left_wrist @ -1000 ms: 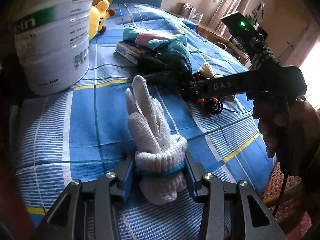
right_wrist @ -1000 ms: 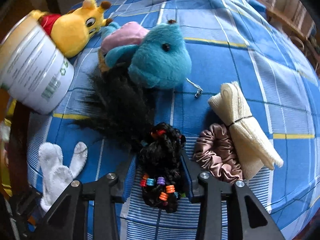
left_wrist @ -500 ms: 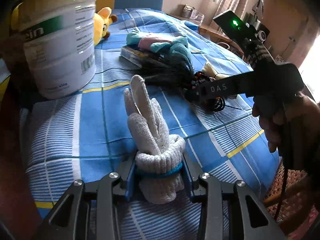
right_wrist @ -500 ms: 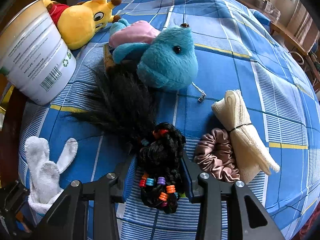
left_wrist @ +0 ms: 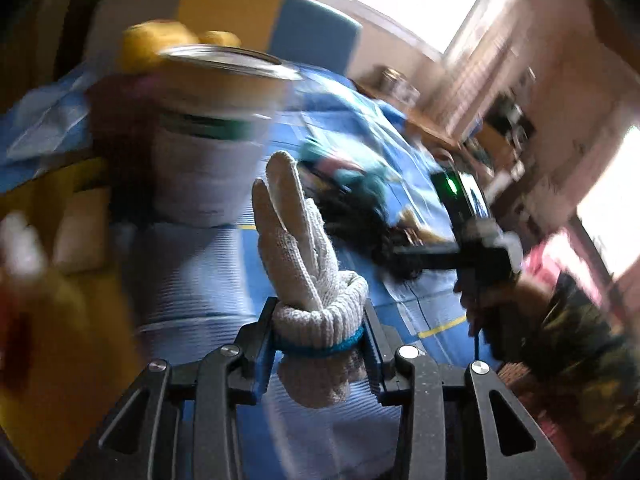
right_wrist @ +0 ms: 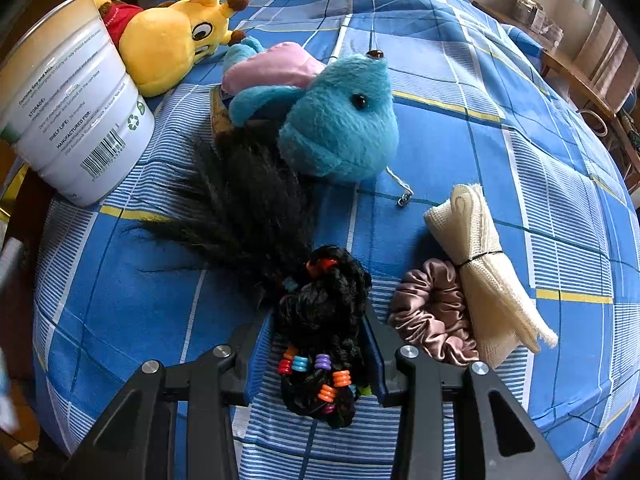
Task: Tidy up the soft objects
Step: 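Grasp the black beaded hair tie with the right gripper while the left holds the glove, then carry the white glove over the gold tray and open the left gripper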
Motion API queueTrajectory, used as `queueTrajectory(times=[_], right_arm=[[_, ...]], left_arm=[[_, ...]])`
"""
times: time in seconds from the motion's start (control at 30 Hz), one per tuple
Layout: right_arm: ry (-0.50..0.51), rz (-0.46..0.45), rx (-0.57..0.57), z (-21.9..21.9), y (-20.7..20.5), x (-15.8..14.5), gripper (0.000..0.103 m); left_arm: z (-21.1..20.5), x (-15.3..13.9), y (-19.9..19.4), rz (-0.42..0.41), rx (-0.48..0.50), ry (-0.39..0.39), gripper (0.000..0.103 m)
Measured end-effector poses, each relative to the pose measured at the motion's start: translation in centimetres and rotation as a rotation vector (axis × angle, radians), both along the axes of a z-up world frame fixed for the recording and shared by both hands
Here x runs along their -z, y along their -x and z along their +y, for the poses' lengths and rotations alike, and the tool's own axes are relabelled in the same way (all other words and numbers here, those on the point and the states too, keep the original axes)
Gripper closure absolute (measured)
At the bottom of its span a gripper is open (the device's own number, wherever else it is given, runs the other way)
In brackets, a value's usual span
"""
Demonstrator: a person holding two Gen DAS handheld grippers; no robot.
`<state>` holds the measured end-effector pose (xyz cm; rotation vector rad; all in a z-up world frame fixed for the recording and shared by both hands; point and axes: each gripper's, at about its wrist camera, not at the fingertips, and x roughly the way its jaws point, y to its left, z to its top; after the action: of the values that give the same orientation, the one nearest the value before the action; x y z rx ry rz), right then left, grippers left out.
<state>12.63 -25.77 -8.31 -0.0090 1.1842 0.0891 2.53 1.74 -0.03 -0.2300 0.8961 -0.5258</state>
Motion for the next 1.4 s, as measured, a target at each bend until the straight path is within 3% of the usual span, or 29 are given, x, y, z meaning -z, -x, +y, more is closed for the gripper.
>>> queueTrajectory(times=[0.1,0.3,0.47,0.67,0.73,0.87,1.0,1.17,1.4], right_arm=[[0.004,-0.001,-0.001,0.0,0.0,0.0,0.062],[0.017,-0.003,-0.004,0.2,0.0,-0.1,0.062],[0.028,-0.006,-0.01,0.4,0.0,-0.1,0.063],[0.043,-0.014,-0.02,0.5,0.1,0.0,0.063],[0.046,-0.015,-0.021,0.5,0.1,0.0,0.063],[0.049,-0.015,-0.022,0.5,0.0,-0.1,0.063],[0.056,-0.019,-0.025,0.6,0.0,-0.2,0.069],[0.06,-0.017,-0.002,0.6,0.0,-0.4,0.072],[0.091,-0.022,0.076,0.2,0.5,-1.1,0.074]], left_arm=[[4.8,-0.3,-0.2,0.045,-0.106,0.048,0.065],[13.7,2.5,-1.4,0.258,-0.339,0.099,0.065],[16.7,4.9,-2.7,0.358,-0.454,0.073,0.064],[18.5,6.4,-5.4,0.393,-0.534,0.054,0.062],[18.3,6.6,-5.9,0.389,-0.531,0.021,0.058],[16.7,6.6,-6.1,0.351,-0.517,-0.066,0.033],[15.8,5.8,-5.1,0.29,-0.505,-0.145,0.031],[14.4,4.1,-2.5,0.141,-0.503,-0.27,0.03],[13.9,2.0,1.1,0.008,-0.523,-0.295,0.028]])
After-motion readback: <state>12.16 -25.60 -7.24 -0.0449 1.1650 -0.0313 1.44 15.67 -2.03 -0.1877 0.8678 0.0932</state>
